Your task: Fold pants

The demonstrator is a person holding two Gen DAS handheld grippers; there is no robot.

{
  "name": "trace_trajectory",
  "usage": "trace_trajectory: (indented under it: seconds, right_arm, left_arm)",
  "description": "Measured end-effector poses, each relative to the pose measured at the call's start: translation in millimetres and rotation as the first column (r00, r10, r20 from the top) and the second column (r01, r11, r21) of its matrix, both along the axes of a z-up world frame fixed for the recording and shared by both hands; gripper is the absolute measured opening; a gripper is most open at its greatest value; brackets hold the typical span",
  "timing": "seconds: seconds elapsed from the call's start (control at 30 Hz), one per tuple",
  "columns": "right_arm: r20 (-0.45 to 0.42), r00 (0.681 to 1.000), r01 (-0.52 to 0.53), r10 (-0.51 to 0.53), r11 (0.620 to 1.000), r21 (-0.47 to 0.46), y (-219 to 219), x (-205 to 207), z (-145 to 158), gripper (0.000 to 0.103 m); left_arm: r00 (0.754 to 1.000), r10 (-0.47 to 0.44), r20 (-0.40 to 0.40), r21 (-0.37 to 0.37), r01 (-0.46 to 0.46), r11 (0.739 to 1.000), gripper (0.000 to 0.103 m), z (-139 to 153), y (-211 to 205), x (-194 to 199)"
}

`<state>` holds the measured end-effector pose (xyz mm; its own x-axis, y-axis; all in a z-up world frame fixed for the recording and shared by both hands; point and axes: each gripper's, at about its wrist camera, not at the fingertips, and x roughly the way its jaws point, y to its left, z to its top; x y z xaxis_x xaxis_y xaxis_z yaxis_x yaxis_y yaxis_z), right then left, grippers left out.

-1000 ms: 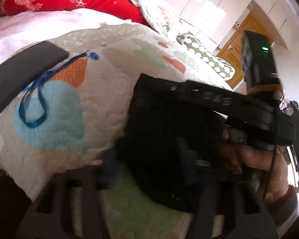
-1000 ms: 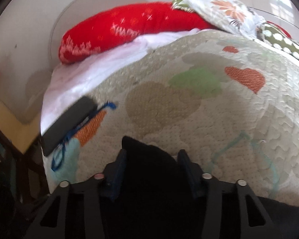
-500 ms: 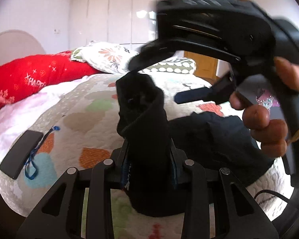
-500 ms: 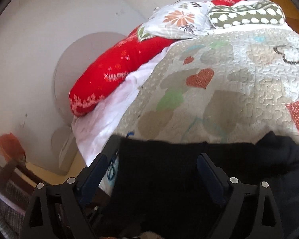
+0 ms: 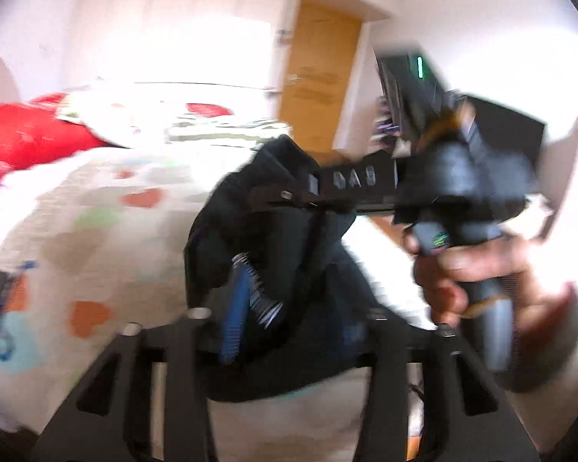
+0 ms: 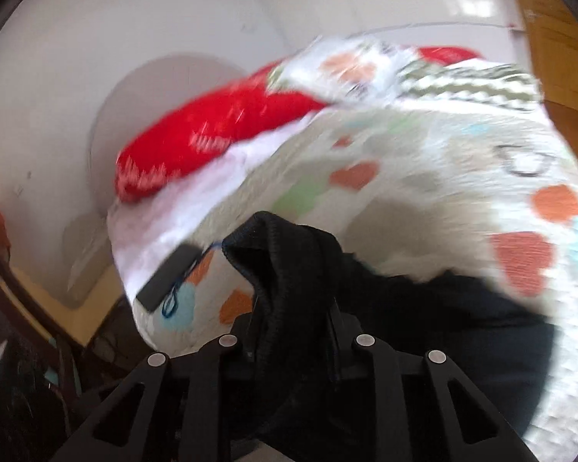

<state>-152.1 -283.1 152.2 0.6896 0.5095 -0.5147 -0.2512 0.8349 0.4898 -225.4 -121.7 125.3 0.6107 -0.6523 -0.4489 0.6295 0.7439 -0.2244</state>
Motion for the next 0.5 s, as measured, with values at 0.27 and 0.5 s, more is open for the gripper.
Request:
trace_trajectory:
  seconds: [0.27,0.5]
  right_arm:
    - [-0.287,0.919,0.29,-0.271,0.957,0.025,-103,-10,-102,0.04]
    - [-0.221,0.924,0.328,-0.313,0.944,0.033,-118,-44,-84,0.051]
  left_arm:
    - [0.993,0.078,-0.085,0.054,-0.073,0.996,0.069,-15,11,25]
    - [0.99,0.088,-0.111,0.131,-0.074,0.989,0.069,-27,-14,52]
